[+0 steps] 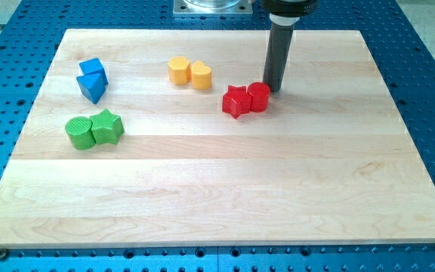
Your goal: Place the red star above the heart
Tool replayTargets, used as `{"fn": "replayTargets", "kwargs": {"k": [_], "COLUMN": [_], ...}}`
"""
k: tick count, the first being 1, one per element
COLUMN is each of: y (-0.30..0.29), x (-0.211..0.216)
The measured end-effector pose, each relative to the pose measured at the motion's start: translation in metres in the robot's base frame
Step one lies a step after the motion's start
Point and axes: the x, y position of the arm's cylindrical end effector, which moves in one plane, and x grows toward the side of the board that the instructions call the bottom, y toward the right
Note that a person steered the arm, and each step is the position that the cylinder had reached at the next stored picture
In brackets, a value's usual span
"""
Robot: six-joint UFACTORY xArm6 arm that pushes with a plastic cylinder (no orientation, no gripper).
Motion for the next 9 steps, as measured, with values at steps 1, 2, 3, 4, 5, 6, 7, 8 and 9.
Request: {"fn": "replayTargets", "kwargs": {"k": [1,2,3,4,5,6,7,8,9], "y": [0.0,0.025,0.042,0.011,0.023,0.018,0.008,0.008,-0.004], "x": [0.0,0.013,0.035,0.041,0.03,0.024,0.027,0.039,0.093]}}
